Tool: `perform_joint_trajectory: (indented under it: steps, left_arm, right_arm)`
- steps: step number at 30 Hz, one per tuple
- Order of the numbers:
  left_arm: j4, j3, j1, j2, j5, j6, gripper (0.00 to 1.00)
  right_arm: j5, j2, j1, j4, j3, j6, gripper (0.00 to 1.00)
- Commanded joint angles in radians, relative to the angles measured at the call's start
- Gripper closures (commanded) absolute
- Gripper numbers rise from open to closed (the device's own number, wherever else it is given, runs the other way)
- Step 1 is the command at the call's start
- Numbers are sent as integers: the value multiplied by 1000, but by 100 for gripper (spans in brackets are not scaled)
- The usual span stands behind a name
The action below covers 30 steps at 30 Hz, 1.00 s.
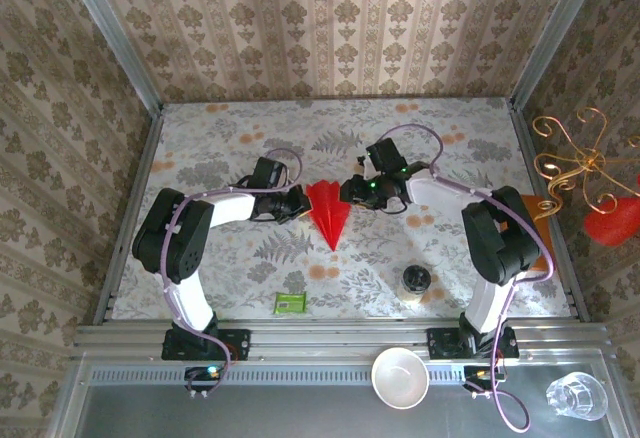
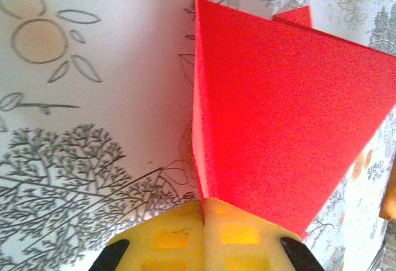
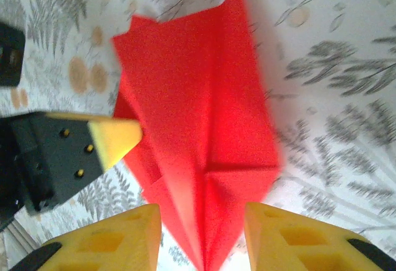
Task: Fold a paper plane with a square sheet of paper (pick it up from the middle)
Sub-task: Turn over a paper plane at the top-center of the table, then move the paper plane to the top-center of the table.
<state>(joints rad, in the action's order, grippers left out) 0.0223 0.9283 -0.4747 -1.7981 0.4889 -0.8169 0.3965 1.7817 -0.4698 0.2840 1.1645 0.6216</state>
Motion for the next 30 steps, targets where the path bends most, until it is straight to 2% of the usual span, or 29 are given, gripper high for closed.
perform_joint_trajectory:
  steps: [1, 8, 18, 30]
  left_arm:
    - [-17, 19, -8, 32, 25, 0, 96]
    - [-23, 24, -7, 31, 28, 2, 96]
    - [-9, 21, -7, 26, 39, -5, 96]
    - [18, 14, -7, 22, 59, -22, 96]
  right_arm:
    - [-72, -2, -56, 96, 13, -20, 57]
    - [-106, 72, -97, 125, 56, 1, 52]
    - [20, 123, -99, 52, 69, -3, 52]
    - [9, 172, -139, 83, 108, -18, 49]
